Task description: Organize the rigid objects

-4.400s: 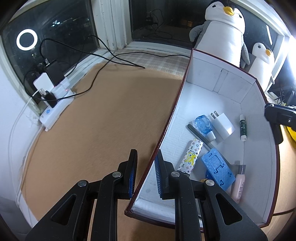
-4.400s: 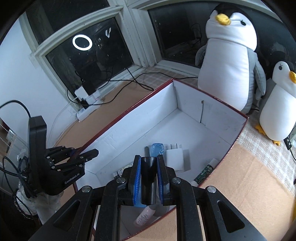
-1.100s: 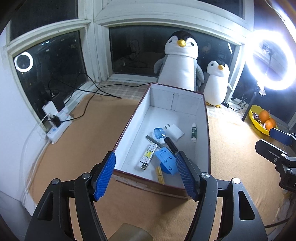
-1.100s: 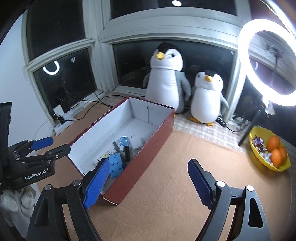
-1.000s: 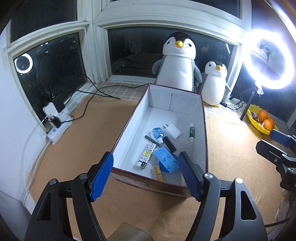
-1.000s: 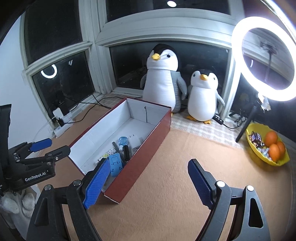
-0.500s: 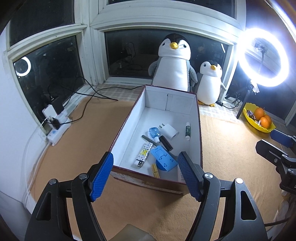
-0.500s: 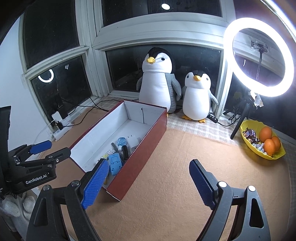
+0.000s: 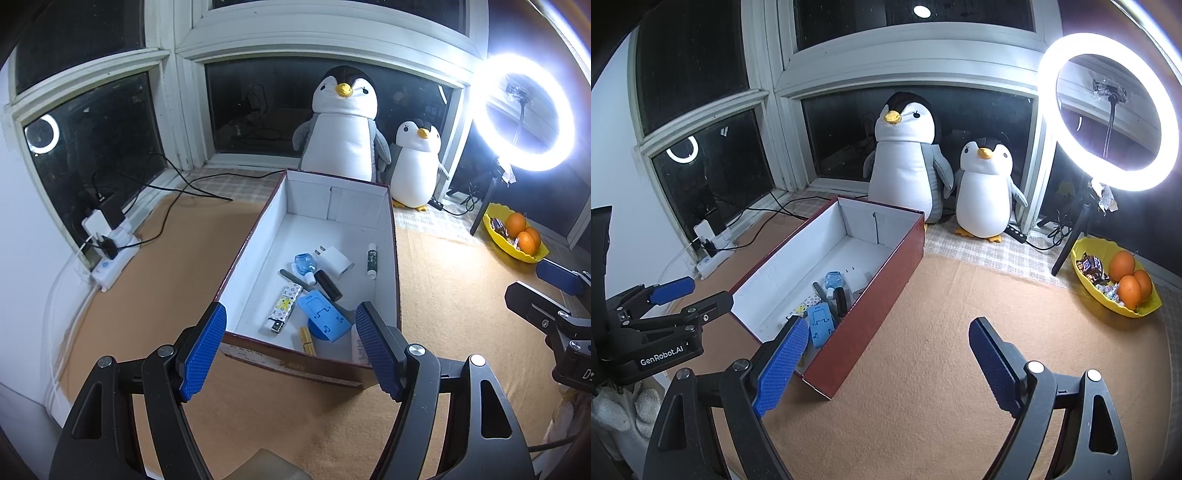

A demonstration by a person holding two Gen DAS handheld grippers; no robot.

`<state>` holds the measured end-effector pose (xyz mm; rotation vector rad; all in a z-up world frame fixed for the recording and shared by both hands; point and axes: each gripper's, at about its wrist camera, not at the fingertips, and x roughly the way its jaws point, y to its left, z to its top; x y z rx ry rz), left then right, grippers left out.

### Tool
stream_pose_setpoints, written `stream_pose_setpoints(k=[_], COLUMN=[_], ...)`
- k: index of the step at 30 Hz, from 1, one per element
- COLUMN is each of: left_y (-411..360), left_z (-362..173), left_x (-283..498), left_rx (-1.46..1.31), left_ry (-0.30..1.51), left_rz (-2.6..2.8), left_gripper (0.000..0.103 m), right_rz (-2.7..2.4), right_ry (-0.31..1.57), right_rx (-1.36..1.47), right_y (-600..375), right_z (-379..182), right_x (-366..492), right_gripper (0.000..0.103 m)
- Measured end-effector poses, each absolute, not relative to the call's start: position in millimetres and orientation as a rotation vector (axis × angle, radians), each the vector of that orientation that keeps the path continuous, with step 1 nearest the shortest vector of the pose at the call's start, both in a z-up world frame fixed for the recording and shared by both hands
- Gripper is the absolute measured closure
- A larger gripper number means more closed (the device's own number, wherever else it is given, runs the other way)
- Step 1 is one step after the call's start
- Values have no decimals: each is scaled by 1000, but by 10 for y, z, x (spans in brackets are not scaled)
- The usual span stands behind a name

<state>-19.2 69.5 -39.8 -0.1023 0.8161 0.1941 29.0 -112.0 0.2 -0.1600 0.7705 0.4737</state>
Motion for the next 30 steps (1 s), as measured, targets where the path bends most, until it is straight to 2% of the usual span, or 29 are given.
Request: stream_pose_setpoints(k=[30], left_y=[686], left_z=[-401], left_x=[-184], left_rx=[-101], left_ry=[822], left_rz=[196], left_gripper=[30], right_rz=[473], right_ry=[781], right_rx=[-164], right_y=[-1096], right_z=[-78], right_x=[250], right_gripper=[17])
